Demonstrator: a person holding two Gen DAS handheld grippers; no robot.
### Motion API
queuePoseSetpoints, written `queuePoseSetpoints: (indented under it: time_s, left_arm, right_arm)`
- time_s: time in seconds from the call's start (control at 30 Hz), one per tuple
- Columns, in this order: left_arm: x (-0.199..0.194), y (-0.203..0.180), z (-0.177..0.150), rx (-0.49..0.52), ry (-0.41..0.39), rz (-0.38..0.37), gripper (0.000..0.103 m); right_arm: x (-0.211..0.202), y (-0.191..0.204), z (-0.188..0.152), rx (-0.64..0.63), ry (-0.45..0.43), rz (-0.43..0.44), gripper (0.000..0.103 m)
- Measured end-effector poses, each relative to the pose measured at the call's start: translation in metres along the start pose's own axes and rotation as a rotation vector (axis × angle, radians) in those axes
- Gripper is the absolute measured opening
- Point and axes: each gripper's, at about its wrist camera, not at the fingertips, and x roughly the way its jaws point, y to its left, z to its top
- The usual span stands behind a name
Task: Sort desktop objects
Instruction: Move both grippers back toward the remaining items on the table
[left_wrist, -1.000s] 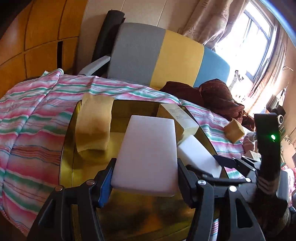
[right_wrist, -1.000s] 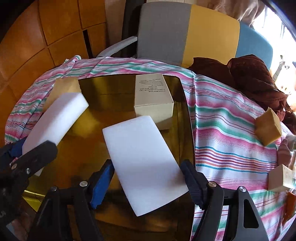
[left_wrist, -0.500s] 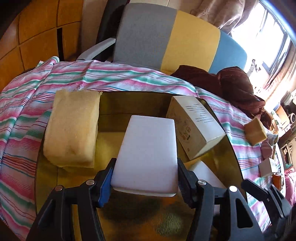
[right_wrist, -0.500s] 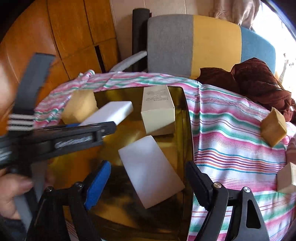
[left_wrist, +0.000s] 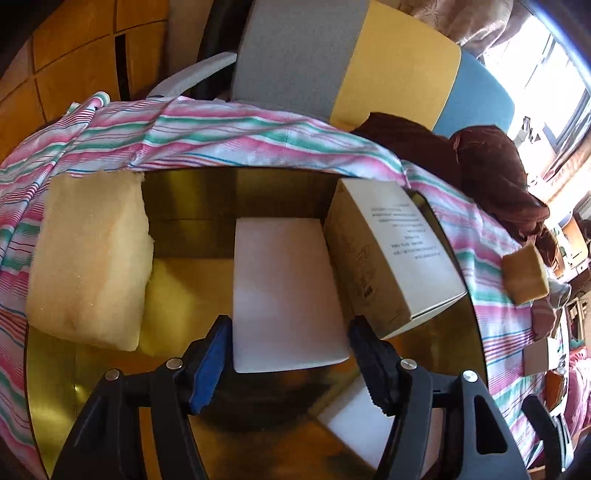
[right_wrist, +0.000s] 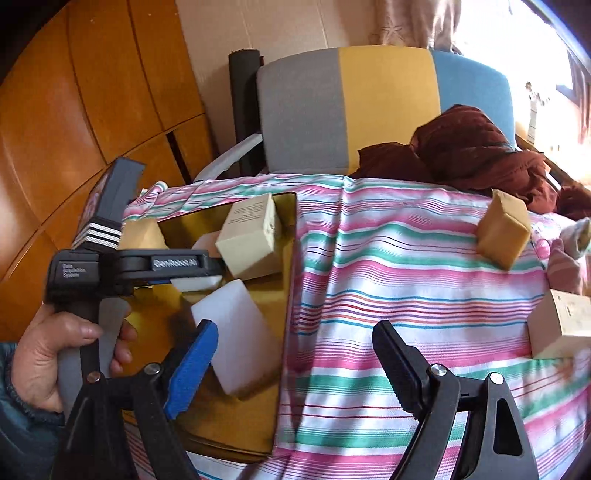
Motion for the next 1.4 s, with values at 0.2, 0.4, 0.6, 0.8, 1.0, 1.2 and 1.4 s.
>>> queuePoseSetpoints:
  time_s: [0.2,0.4,0.6,0.8,1.0,1.2,1.4]
  left_arm:
    - [-0.014,0.01,-0.002,-0.036,-0.019,0.013,0.068]
    - [-0.052,-0.013,-0.009,0.067,-0.125,0.004,0.068]
    - [-0.076,-0.097,-0.022,0.3,-0.175,-0.087,0.068]
    - [-0.057,-0.181,-0.033,0.444,-0.15,-0.139,0.069]
    - [-0.033,-0.262,-0.042,0.565,-0.125,-0.173,0.07]
    - [-0.002,-0.32,-0.042,0.649,-0.113,-0.163,0.072]
    - [0.025,-0.349,-0.031,0.68,-0.123,-0.144,0.072]
  right_arm:
    - [-0.004,-0.03,-0.008,0.057,-0.006,-0.021,0.087]
    - [-0.008,-0.077,-0.025,0.113,-0.002,-0.101,0.087]
    - [-0.018,-0.133,-0.055,0.165,0.017,-0.215,0.087]
    - [-0.028,-0.165,-0.077,0.161,0.011,-0.275,0.087]
    - [-0.032,-0.171,-0.082,0.152,-0.03,-0.214,0.09]
    - [-0.032,-0.174,-0.082,0.187,-0.068,-0.133,0.095]
    - [-0.033,-0.179,-0.083,0.217,-0.094,-0.066,0.1]
